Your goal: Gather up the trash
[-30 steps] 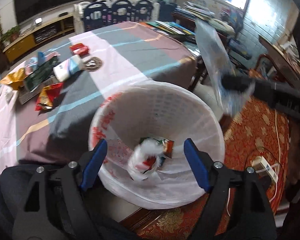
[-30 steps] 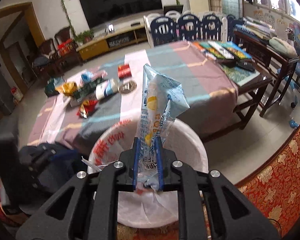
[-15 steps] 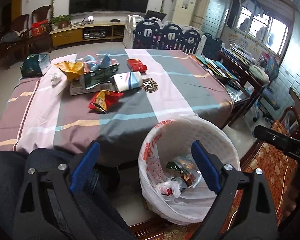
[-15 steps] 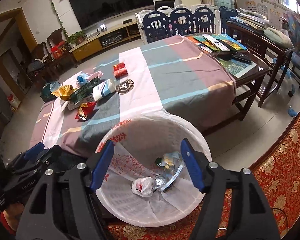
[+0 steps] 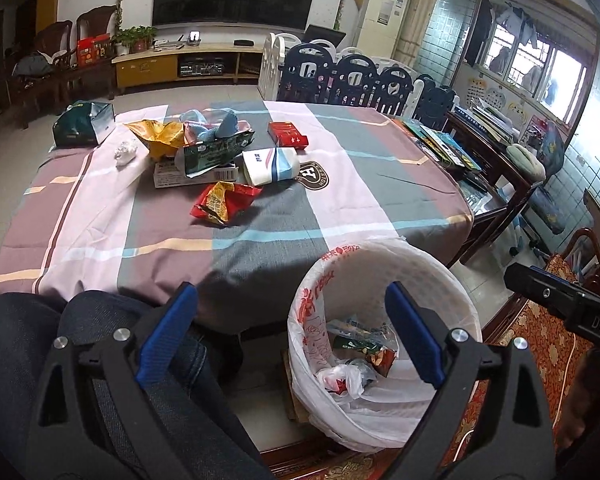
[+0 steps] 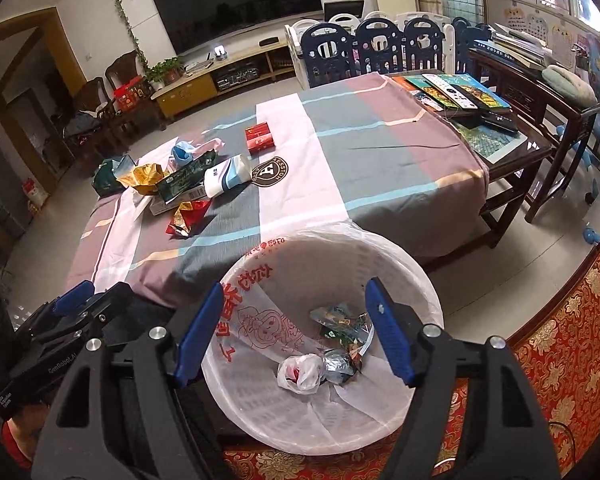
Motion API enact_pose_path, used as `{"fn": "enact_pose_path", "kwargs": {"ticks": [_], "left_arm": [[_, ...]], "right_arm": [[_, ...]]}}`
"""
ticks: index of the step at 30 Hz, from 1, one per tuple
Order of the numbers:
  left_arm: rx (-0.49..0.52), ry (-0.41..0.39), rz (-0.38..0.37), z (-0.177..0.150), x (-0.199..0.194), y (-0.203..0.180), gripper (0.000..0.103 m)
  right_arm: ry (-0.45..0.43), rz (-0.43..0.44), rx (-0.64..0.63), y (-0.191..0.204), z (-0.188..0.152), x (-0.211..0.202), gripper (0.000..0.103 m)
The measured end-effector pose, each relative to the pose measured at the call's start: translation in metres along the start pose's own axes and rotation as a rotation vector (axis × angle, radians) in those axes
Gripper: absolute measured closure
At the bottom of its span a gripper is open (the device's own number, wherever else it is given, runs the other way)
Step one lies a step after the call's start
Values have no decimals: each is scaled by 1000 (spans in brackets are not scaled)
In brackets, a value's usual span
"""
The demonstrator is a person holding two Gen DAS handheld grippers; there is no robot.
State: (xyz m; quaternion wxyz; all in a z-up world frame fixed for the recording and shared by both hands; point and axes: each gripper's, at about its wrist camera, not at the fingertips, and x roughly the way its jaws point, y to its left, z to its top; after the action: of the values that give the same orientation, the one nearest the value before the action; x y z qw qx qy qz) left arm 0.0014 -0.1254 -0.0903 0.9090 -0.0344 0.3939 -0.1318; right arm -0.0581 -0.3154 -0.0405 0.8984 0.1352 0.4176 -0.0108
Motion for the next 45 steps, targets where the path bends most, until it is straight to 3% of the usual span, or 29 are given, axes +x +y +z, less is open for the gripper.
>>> {"fn": "enact_pose_path", "kwargs": {"ticks": [21,24,34,45], "left_arm": [[-34,11,7,0,2,8,8],[-32,12,6,0,2,9,8],[-54,26,14,0,5,13,8],[-145,-65,66,15,-2,51,9]], "right_arm": [[-9,17,7,3,-1,3,31],[-20,20,9,4,-1,1,25],[-20,27,3,7,-1,2,25],[-7,20,7,11,-1,10,25]]}}
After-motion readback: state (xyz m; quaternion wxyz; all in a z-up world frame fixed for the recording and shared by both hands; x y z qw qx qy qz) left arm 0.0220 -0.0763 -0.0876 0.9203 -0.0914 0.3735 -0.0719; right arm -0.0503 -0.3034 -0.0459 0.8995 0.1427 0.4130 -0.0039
